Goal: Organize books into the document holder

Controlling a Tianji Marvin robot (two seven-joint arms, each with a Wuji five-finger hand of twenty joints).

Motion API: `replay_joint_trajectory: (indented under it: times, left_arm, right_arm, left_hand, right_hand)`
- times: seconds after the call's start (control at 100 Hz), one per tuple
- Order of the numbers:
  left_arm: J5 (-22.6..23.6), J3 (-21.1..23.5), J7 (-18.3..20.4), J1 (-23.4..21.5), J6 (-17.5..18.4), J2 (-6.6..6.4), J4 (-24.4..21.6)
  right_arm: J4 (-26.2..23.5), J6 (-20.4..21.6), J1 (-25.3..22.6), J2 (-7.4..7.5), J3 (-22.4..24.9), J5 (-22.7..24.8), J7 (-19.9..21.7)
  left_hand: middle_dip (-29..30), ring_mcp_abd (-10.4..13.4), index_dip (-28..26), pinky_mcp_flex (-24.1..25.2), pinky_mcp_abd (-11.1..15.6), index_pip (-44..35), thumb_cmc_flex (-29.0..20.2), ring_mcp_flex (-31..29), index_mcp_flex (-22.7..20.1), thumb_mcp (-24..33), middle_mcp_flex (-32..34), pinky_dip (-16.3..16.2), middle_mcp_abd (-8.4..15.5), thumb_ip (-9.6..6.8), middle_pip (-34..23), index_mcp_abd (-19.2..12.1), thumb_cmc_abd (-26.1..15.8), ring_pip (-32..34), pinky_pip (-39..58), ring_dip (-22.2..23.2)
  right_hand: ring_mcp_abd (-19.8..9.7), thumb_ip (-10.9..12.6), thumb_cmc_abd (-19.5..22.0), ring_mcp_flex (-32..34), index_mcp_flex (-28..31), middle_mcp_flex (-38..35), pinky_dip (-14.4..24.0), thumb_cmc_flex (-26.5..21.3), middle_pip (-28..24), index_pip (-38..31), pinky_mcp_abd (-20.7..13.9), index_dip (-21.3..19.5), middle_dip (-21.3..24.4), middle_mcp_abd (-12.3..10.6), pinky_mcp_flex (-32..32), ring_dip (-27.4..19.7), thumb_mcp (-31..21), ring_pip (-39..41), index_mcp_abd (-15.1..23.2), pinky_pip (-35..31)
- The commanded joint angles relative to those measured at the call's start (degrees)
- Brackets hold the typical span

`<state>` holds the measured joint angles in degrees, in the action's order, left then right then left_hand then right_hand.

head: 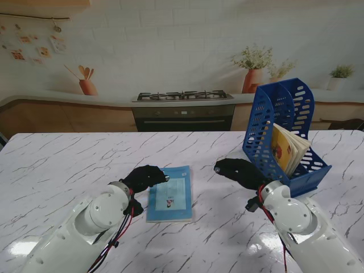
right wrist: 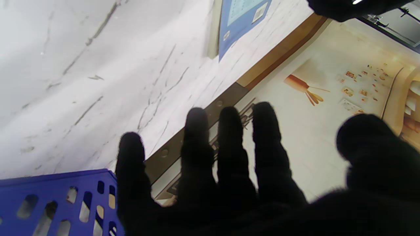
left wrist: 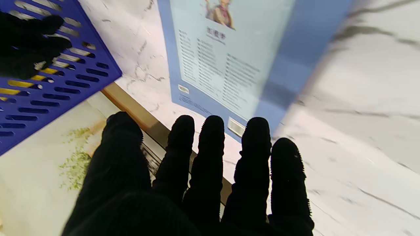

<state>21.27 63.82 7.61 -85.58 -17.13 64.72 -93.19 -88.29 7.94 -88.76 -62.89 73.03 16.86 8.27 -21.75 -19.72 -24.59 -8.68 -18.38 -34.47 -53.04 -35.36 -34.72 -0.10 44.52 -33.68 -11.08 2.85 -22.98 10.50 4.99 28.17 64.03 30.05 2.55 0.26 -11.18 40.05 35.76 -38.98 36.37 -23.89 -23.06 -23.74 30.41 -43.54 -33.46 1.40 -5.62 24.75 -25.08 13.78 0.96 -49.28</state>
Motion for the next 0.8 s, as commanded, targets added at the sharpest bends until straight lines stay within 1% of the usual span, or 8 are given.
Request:
replay_joint_trajectory:
  times: [0.0, 0.17, 0.28, 0.38, 0.45, 0.52, 0.65, 0.79]
  left_arm:
    - [-0.3, 0.8, 0.0, -1.7, 0.9, -0.90, 0.3]
    - [0.7, 3.8, 1.4, -4.1, -2.6, -1.39, -0.7]
    - [0.3, 4.1, 2.5, -4.1, -2.8, -1.59, 0.0]
    - [-1.5, 3.4, 2.6, -3.4, -1.6, -1.44, 1.1]
    - [-2.6, 2.3, 2.7, -2.4, -0.2, -1.33, 2.1]
    - [-4.0, 1.1, 2.6, -1.4, 0.5, -1.13, 2.9]
    - [-5.4, -1.1, 3.3, 0.5, 2.1, -1.05, 4.9]
    - [-7.4, -3.1, 2.7, 2.0, 3.1, -0.55, 6.5]
  right_arm:
    - [0.0, 0.0, -0.5, -0.32, -0.3, -0.2, 0.0]
    - [-0.2, -0.2, -0.6, -0.26, -0.3, -0.1, 0.2]
    - [-0.5, -0.2, -0.6, -0.24, -0.4, 0.1, 0.2]
    - [-0.7, -0.3, -0.5, -0.26, -0.5, 0.1, 0.1]
    - [-0.6, -0.1, -0.4, -0.30, -0.7, 0.1, 0.0]
    - [-0.4, 0.0, -0.3, -0.29, -0.8, 0.0, 0.0]
    - [0.0, 0.1, -0.2, -0.24, -0.8, -0.4, 0.4]
    - [0.8, -0.1, 0.3, -0.18, -1.2, -0.8, 1.0]
  left_hand:
    - [1.0, -1.1, 0.7, 1.6, -1.4, 0.9, 1.0, 2.1, 1.9, -0.5, -2.3, 1.2, 1.6, -1.09, 1.5, -2.3, -1.4, -2.0, -2.6, -1.3]
    - [1.2, -1.5, 0.6, 3.6, -1.5, 1.7, 1.1, 4.1, 2.5, -0.5, -3.8, 2.1, 1.4, -1.12, 2.3, -2.4, -1.4, -3.7, -4.5, -1.9]
    - [0.9, -1.4, 0.4, 2.9, -1.5, 1.6, 0.9, 3.1, 1.9, -0.4, -3.1, 2.0, 1.1, -1.14, 2.0, -2.1, -1.5, -3.3, -4.0, -1.7]
    - [0.3, 0.0, -0.2, 1.0, -0.3, 0.8, 0.6, 0.7, 0.4, -0.4, -1.4, 0.9, 0.4, -1.13, 0.7, -1.1, -1.4, -0.8, -1.3, -0.4]
    - [-0.1, 1.3, -0.3, -1.1, 1.0, 0.2, 0.3, -1.3, -0.8, -0.4, -0.2, 0.2, -0.5, -1.09, -0.4, 0.5, -1.3, 1.3, 0.5, 0.5]
    - [-0.2, 1.3, -0.3, -1.5, 1.1, -0.2, 0.2, -1.7, -1.7, -0.3, 0.4, -0.1, -1.1, -1.10, -0.9, 1.4, -1.3, 2.0, 1.0, 0.8]
    - [-0.2, 1.3, -0.2, -2.4, 1.9, -0.5, 0.0, -2.4, -2.7, -0.3, 1.2, -0.2, -1.6, -1.10, -1.4, 2.0, -1.3, 2.8, 1.5, 1.0]
    - [-0.2, 0.8, 0.0, -3.2, 2.2, -0.9, -0.2, -3.0, -3.6, -0.2, 1.9, -0.4, -2.1, -1.08, -1.9, 2.6, -1.2, 3.6, 2.0, 1.3]
  right_hand:
    - [-1.7, -1.4, 1.5, 0.1, 0.0, -0.1, -0.1, 0.0, -0.7, 0.6, -7.0, 0.0, 0.6, -0.9, 0.8, 0.9, 1.1, 1.0, 1.5, -0.7]
    - [-1.6, -1.4, 1.5, 0.1, -0.1, -0.1, -0.2, 0.0, -0.8, 0.6, -7.0, 0.0, 0.7, -0.9, 0.9, 0.9, 1.2, 1.0, 1.5, -0.6]
    - [-1.8, -1.4, 1.5, 0.1, 0.0, -0.1, -0.2, 0.0, -0.7, 0.5, -7.1, 0.0, 0.7, -0.9, 0.9, 0.9, 1.2, 1.0, 1.5, -0.6]
    - [-1.7, -1.4, 1.6, 0.1, -0.1, -0.1, -0.3, -0.1, -0.7, 0.5, -7.1, 0.0, 0.7, -0.9, 1.0, 0.9, 1.2, 1.0, 1.5, -0.5]
    - [-1.7, -1.4, 1.6, 0.2, 0.0, -0.1, -0.3, -0.1, -0.8, 0.5, -7.1, 0.0, 0.7, -1.0, 0.9, 0.9, 1.2, 1.0, 1.6, -0.5]
    - [-1.7, -1.4, 1.6, 0.1, 0.0, -0.1, -0.3, -0.1, -0.7, 0.5, -7.1, 0.0, 0.7, -1.0, 0.9, 0.8, 1.2, 1.0, 1.6, -0.5]
    - [-1.7, -1.4, 1.6, 0.2, 0.1, 0.0, -0.4, -0.2, -0.7, 0.5, -7.1, 0.0, 0.7, -0.9, 0.9, 0.9, 1.2, 1.0, 1.4, -0.5]
    - [-1.7, -1.4, 1.7, 0.1, 0.0, -0.1, -0.3, -0.3, -0.8, 0.5, -7.1, 0.1, 0.7, -1.0, 0.8, 0.9, 1.3, 1.0, 1.6, -0.6]
